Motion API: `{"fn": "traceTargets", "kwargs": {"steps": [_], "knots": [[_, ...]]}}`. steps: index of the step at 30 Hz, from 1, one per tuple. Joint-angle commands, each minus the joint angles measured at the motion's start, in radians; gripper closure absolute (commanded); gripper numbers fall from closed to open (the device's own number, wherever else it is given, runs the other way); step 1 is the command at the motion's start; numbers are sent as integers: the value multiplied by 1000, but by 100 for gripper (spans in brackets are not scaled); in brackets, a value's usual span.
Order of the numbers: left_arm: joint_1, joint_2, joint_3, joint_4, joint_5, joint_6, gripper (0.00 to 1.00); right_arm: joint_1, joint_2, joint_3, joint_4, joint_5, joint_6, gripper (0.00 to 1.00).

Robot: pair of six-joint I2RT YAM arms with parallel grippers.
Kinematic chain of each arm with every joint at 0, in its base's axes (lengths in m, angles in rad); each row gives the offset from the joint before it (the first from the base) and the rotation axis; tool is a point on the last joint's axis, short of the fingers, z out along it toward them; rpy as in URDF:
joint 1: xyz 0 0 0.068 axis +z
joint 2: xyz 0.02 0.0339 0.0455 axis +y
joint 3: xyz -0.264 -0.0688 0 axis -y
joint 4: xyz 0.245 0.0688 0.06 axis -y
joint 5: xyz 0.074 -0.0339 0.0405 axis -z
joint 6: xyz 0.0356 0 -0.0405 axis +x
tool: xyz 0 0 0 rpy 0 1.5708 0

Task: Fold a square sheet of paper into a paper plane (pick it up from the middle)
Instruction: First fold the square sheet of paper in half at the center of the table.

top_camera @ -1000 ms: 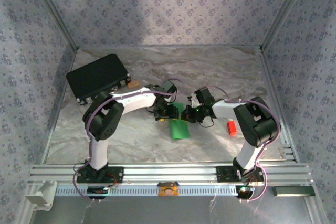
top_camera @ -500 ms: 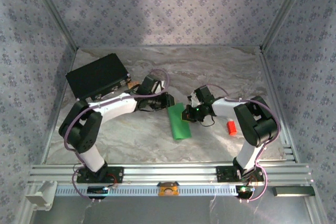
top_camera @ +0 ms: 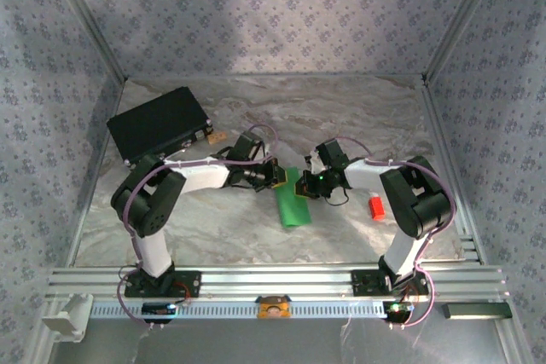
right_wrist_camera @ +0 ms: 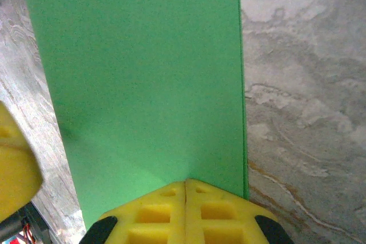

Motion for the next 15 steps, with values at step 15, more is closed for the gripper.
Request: {"fn": "traceTargets", "kwargs": {"steps": [15], "knots": [[7,55,-54,-91,-63,79,100,3,45,-66,-82,123,20,100]]}}
